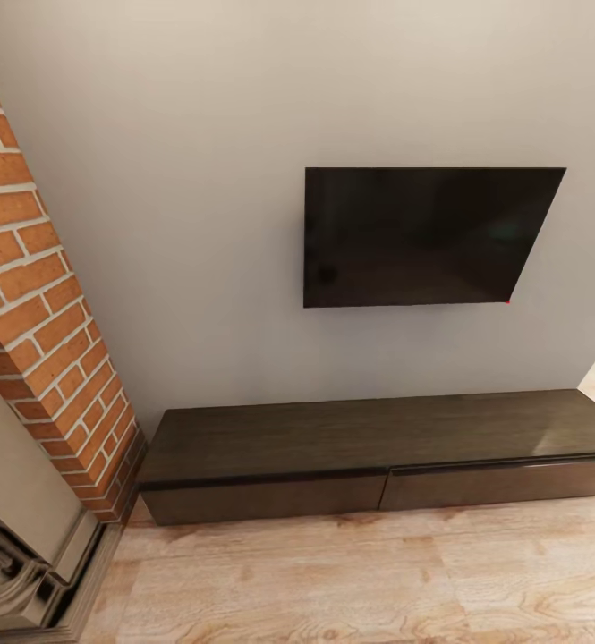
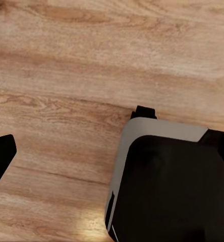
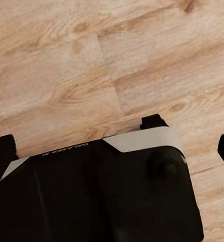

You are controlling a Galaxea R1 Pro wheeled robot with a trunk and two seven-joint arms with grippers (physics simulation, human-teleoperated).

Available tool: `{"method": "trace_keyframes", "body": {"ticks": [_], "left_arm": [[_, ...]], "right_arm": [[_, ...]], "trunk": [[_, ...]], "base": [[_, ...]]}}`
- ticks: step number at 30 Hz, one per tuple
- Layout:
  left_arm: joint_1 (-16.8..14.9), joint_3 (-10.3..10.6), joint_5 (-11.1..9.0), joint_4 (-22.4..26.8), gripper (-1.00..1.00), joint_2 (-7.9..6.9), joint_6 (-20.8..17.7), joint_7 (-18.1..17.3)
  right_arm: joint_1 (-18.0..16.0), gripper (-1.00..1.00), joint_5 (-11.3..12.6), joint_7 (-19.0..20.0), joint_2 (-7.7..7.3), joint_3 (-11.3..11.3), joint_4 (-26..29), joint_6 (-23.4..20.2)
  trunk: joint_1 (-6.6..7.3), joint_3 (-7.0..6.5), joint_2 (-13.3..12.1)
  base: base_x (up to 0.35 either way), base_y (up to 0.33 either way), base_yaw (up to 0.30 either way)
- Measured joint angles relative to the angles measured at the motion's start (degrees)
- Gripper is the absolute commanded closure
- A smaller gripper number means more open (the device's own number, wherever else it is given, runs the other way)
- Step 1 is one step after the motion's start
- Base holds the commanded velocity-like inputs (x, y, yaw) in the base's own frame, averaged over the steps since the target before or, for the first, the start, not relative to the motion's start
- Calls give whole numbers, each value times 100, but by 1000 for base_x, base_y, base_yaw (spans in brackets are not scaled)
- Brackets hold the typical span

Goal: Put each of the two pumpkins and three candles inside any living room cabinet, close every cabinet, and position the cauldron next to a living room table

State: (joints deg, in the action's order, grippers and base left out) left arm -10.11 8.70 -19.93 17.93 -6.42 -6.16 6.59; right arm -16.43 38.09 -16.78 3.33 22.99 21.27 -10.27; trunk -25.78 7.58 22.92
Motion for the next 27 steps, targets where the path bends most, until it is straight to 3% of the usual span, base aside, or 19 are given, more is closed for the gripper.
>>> {"method": "trace_keyframes", "body": {"ticks": [27], "left_arm": [[0, 3, -11, -81, -100, 14, -29, 3]], "right_arm": [[-1, -100, 9, 0, 26, 4, 1, -2]], "trunk": [[0, 0, 0]], "base": [[0, 0, 0]]}}
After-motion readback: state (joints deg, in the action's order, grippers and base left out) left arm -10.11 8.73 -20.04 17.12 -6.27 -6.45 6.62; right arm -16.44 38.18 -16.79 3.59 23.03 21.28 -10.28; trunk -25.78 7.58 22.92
